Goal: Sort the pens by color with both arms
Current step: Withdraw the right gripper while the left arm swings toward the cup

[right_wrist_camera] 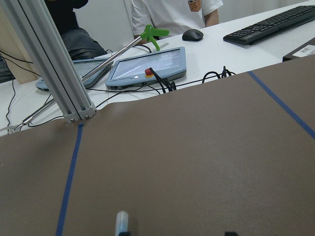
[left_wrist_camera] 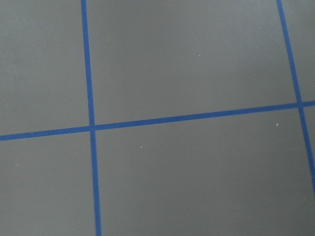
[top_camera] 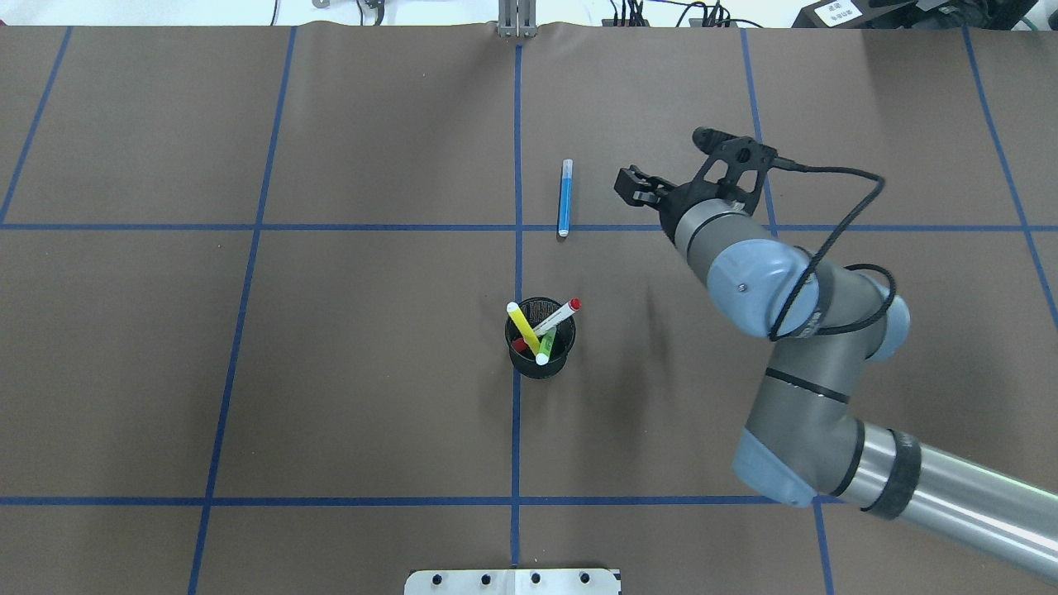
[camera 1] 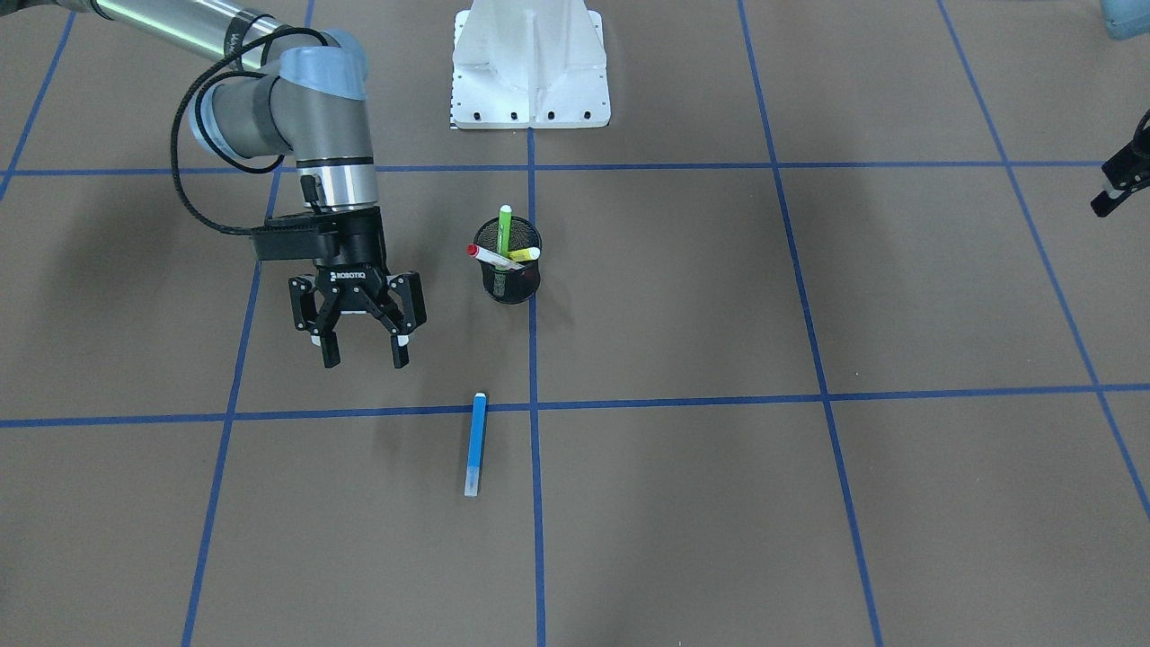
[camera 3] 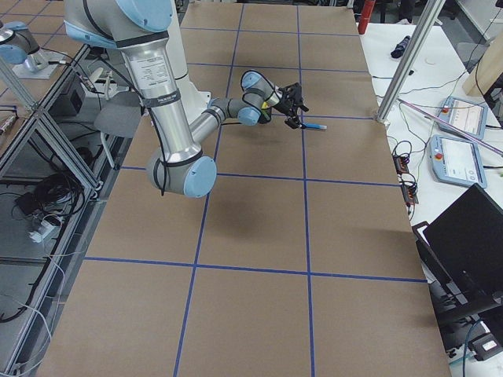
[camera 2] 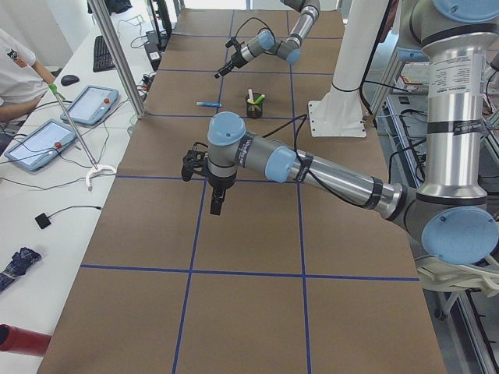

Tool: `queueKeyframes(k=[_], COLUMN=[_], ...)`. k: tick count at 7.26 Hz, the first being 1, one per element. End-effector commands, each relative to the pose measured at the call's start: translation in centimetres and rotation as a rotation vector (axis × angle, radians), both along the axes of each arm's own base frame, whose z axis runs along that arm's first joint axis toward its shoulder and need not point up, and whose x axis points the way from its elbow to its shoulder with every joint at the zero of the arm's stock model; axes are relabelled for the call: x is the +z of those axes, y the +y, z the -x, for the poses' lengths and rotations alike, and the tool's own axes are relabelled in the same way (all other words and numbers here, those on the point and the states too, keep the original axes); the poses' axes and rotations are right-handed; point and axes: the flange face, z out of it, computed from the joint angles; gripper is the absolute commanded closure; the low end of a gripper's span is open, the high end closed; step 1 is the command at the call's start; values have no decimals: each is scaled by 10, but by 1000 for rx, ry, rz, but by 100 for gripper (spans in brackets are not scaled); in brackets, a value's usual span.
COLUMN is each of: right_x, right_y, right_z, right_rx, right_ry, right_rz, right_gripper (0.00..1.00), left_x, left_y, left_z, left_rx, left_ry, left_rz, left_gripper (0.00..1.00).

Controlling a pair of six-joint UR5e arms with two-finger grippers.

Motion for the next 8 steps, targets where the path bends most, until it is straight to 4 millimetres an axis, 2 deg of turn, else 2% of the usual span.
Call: queueKeyframes(k=[1,2,3,4,5,6,7,8], right_x=[19,41,67,94,116,145,173,193], right_y=[-17,-31,-38,-42,-50,-53,-56,-59], right_z=[-77,-117,-151,-185,-218,-242,-260,-275], right_rx=[-148,-219,-281,-359,-419,-479,-535,-570], right_ry=[-77,-78,-27,8,2,23,45,37], right_rz=[119,176,179,193,221,233,239,254], right_gripper=[2,2,2,2,2,2,2,2], left_x=[-58,-84,-119,-167,-216,-258,-284,-319], left_y=[-18,-14,-16,-14,-3,26,38,38], left_z=[-73,-118,-162,-207,-261,-322,-348,-388], left_rx=[-35,-58,-68,-64,-75,-85,-116,-132], left_ry=[32,-8,-2,-2,-64,-126,-114,-119], left_rz=[53,55,100,164,185,227,264,297], left_gripper=[1,1,0,0,0,0,1,2])
